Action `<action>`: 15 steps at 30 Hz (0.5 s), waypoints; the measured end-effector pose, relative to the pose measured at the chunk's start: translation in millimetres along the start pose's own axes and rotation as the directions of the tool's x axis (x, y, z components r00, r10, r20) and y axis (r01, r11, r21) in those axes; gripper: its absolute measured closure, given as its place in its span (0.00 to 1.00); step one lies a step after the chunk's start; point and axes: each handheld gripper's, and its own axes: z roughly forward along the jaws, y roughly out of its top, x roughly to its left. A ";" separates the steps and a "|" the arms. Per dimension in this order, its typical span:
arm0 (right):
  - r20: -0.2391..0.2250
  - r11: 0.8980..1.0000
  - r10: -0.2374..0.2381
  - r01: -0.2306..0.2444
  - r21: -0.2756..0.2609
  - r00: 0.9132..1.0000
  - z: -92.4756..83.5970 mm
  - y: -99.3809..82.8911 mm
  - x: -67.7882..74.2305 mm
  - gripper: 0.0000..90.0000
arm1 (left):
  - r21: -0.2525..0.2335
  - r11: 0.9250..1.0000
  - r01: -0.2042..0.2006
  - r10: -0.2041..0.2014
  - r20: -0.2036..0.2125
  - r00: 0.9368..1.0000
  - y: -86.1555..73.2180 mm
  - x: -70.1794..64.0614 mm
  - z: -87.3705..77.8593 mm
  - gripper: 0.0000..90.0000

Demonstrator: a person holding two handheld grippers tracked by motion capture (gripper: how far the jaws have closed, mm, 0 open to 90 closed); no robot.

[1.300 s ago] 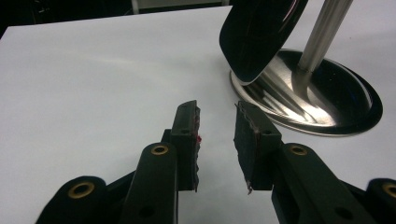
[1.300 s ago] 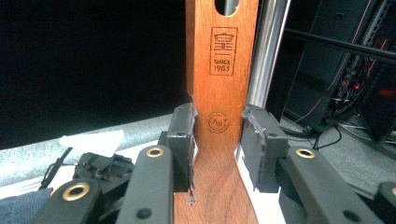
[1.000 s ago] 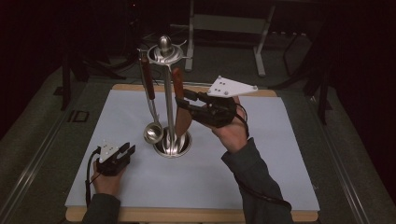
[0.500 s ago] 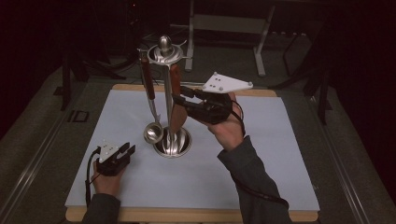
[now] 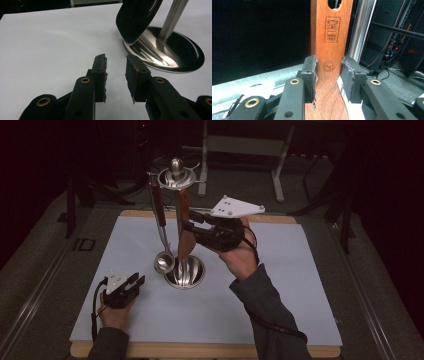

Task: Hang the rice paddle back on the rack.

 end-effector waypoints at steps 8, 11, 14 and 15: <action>0.020 1.000 0.010 -0.010 0.018 1.000 4.0 0.8 0.1 0.73 | -0.001 1.000 -0.001 0.001 0.001 1.000 0.0 0.0 -0.1 0.78; 0.026 1.000 0.014 -0.015 0.023 1.000 5.1 0.7 0.0 0.71 | -0.001 1.000 -0.002 0.002 0.000 1.000 0.0 -0.1 -0.1 0.78; 0.021 1.000 0.015 -0.016 0.019 1.000 4.7 0.9 -0.6 0.67 | -0.002 1.000 -0.002 0.002 0.001 1.000 0.0 0.0 -0.2 0.78; 0.021 1.000 0.014 -0.015 0.021 1.000 4.5 0.7 -0.8 0.67 | -0.002 1.000 -0.002 0.002 0.001 1.000 0.0 0.0 -0.2 0.78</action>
